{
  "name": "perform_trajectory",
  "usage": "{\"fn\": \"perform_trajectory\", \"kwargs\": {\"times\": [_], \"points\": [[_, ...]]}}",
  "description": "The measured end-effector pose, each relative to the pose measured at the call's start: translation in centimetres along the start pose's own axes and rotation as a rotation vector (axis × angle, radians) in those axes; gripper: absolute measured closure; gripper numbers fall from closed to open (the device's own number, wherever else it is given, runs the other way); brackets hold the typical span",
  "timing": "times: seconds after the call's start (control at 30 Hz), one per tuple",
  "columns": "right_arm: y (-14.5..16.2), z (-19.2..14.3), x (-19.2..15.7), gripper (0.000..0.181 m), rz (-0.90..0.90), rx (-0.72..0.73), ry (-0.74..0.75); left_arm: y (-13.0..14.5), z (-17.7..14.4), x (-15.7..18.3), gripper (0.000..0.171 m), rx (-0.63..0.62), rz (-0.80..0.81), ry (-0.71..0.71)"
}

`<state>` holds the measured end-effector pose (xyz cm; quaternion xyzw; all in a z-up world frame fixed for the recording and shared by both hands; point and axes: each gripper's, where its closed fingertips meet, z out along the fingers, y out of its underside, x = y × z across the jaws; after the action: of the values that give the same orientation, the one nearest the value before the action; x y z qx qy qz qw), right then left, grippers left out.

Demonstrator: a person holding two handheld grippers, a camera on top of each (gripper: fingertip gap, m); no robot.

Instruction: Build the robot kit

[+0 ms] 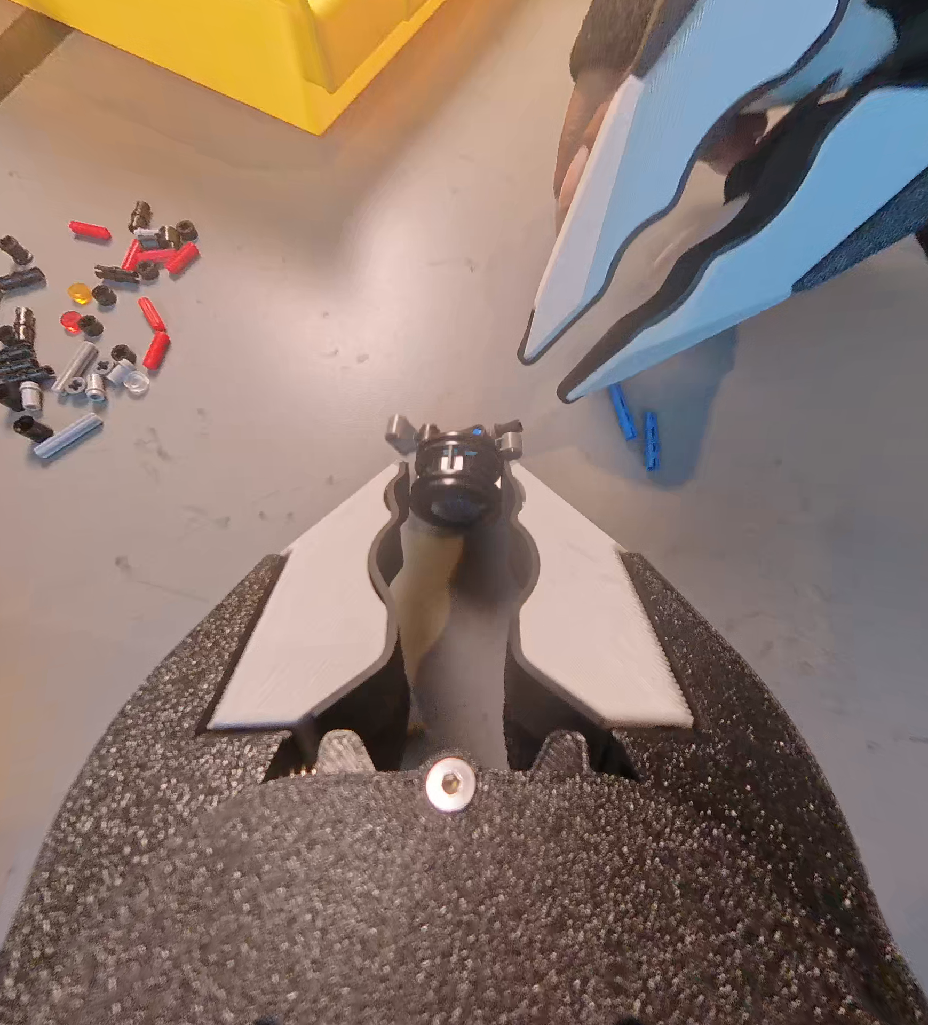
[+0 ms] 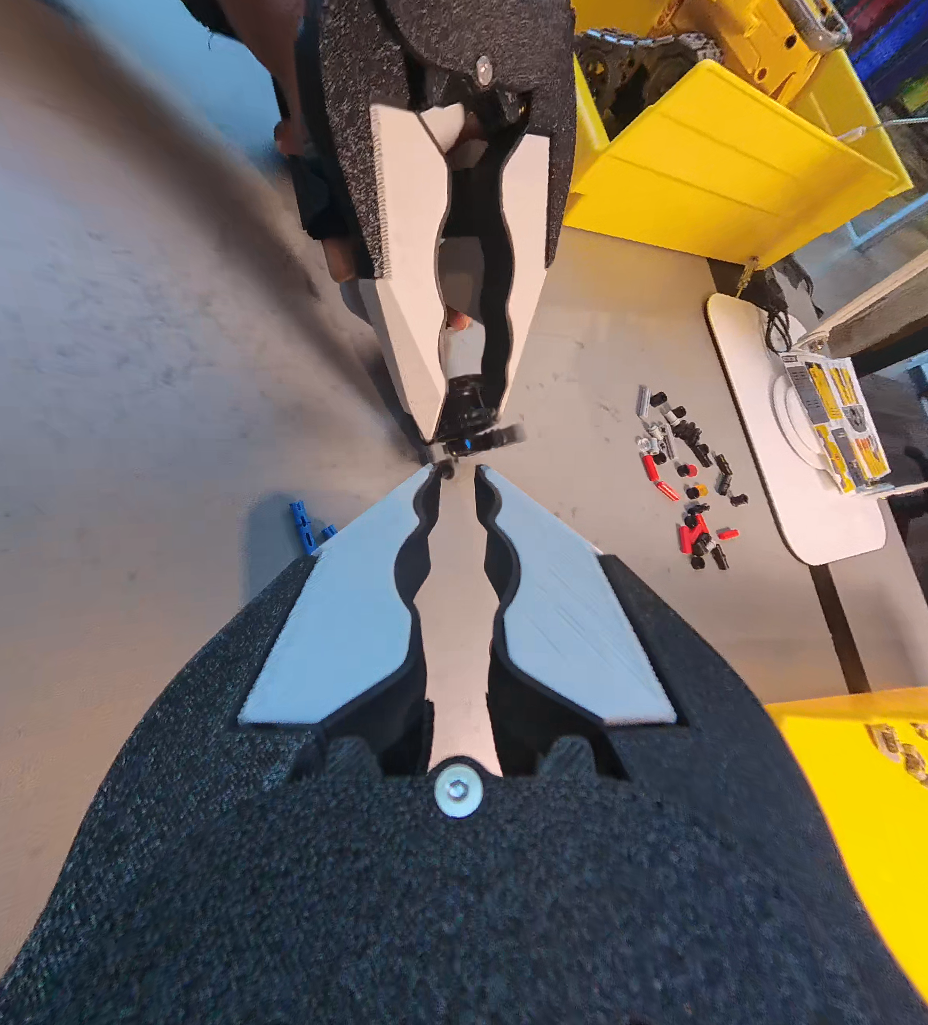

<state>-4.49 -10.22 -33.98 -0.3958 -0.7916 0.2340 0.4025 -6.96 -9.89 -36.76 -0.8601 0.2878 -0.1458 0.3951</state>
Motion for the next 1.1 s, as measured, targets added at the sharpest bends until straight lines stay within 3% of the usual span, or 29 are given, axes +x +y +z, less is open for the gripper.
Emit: {"fn": "perform_trajectory", "kwargs": {"times": [0.13,0.3,0.37,0.5,0.6,0.7,0.87,1.0,1.1], "points": [[0.2,0.4,-0.5,0.169,0.005,-0.008,-0.008,0.9,0.0,-0.1,0.139,-0.047,0.120,-0.064],[0.3,1.1,-1.0,0.169,-0.008,-0.029,-0.017,0.4,-0.6,0.2,0.130,-0.034,0.128,-0.062],[0.2,0.9,-0.9,0.169,0.010,-0.014,-0.014,-0.4,-1.4,0.3,0.126,0.019,0.113,-0.056],[-1.2,-0.4,1.4,0.164,0.139,0.102,0.055,-3.6,-4.5,-0.7,0.124,0.257,0.030,-0.090],[-3.3,-2.1,6.9,0.162,0.236,0.223,0.223,-6.8,-7.8,-3.9,0.123,0.432,0.011,-0.237],[-5.2,-4.1,15.3,0.152,0.326,0.313,0.436,-10.4,-11.1,-8.2,0.125,0.532,-0.002,-0.404],[-4.7,-3.8,29.6,0.103,0.424,0.294,0.697,-15.5,-13.7,-16.4,0.127,0.569,-0.150,-0.551],[-3.3,-1.6,37.1,0.073,0.447,0.197,0.829,-16.7,-13.9,-24.6,0.125,0.470,-0.231,-0.712],[-2.2,-0.4,39.7,0.064,0.433,0.142,0.904,-15.7,-13.8,-29.3,0.123,0.362,-0.213,-0.838]]}}
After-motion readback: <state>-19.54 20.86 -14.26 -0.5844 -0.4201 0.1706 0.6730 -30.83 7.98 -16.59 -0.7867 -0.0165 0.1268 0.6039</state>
